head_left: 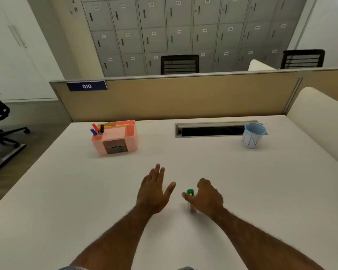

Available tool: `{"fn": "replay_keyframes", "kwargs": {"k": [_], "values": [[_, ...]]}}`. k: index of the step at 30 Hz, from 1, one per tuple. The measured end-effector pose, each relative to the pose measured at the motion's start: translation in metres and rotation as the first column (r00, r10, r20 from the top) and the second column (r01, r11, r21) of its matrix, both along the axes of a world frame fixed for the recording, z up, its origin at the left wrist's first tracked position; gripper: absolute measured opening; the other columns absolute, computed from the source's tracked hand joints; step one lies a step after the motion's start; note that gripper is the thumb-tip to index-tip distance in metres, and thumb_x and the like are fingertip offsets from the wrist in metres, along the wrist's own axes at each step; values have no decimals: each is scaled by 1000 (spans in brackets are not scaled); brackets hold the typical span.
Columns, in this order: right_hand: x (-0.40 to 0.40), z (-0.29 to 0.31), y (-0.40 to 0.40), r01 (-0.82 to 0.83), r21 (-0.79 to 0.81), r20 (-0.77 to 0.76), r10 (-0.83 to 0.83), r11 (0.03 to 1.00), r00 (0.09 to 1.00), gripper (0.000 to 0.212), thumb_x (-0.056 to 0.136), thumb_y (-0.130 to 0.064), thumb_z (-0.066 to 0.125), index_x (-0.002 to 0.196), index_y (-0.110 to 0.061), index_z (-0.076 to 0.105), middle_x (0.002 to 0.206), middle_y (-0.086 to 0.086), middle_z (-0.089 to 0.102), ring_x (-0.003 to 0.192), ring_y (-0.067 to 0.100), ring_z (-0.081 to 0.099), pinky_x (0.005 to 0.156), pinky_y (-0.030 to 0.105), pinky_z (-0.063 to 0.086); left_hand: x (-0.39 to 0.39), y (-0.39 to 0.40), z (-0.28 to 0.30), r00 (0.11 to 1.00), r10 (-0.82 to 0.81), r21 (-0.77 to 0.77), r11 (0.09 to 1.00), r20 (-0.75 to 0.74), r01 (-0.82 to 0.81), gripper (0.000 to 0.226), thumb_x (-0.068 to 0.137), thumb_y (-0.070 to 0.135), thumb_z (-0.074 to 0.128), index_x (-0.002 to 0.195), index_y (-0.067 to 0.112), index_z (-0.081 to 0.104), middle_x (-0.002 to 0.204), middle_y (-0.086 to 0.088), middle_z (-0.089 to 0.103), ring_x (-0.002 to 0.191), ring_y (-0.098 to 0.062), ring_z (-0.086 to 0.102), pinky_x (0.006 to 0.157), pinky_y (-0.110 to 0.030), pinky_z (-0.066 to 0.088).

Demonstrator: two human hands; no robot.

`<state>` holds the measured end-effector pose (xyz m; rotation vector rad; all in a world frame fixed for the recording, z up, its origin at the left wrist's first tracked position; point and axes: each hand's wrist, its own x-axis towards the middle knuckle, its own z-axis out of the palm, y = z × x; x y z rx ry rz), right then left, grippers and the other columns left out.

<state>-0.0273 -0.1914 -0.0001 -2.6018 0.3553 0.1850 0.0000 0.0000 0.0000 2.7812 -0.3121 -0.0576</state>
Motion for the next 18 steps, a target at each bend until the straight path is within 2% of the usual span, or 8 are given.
{"fn": "replay_keyframes", "kwargs": {"k": [4,9,12,15,16,18], "values": [[-10,-12,3,25,-10,-78,-26,1000,997,60,70,-70,58,101,-19,56,104,-2,62,93,20,64,78,34,52,-14,-6,-14,997,-18,-9,1000,-68,17,85,87,72,8,156,22,5,165,2,-2,152,-17,2,123,-36,8],[-11,-19,3,-4,-15,-53,3,1000,999,42,79,-57,56,95,-18,57,101,-1,62,94,20,62,77,36,51,-20,-3,-32,979,-92,55,993,-183,104,78,92,66,14,156,21,6,165,2,2,152,-16,4,123,-36,8],[-11,-18,2,22,50,-59,-19,999,998,35,79,-54,58,88,-20,56,92,-4,61,87,18,61,72,35,50,-20,-8,-38,967,-89,13,995,-238,94,71,96,60,19,155,21,11,165,2,12,152,-17,9,122,-36,10],[-12,-21,3,67,239,-46,-58,969,997,32,77,-52,61,81,-21,56,78,-6,65,74,17,64,67,37,53,-19,-20,-33,960,-51,-235,972,-276,-16,59,99,50,31,152,25,27,159,3,31,147,-17,25,119,-32,19],[-12,-21,4,73,317,-45,-62,946,997,32,77,-52,62,82,-21,57,77,-5,67,73,17,65,68,38,54,-18,-26,-27,953,-35,-359,930,-302,-80,54,99,47,35,149,25,35,155,3,38,144,-15,32,116,-27,23],[-12,-18,5,59,462,-45,-43,885,998,32,79,-46,68,89,-17,58,82,-1,70,71,17,67,69,37,55,-19,-37,-17,941,24,-573,788,-337,-225,44,99,39,46,139,23,52,143,4,55,132,-10,48,105,-17,31]]}}
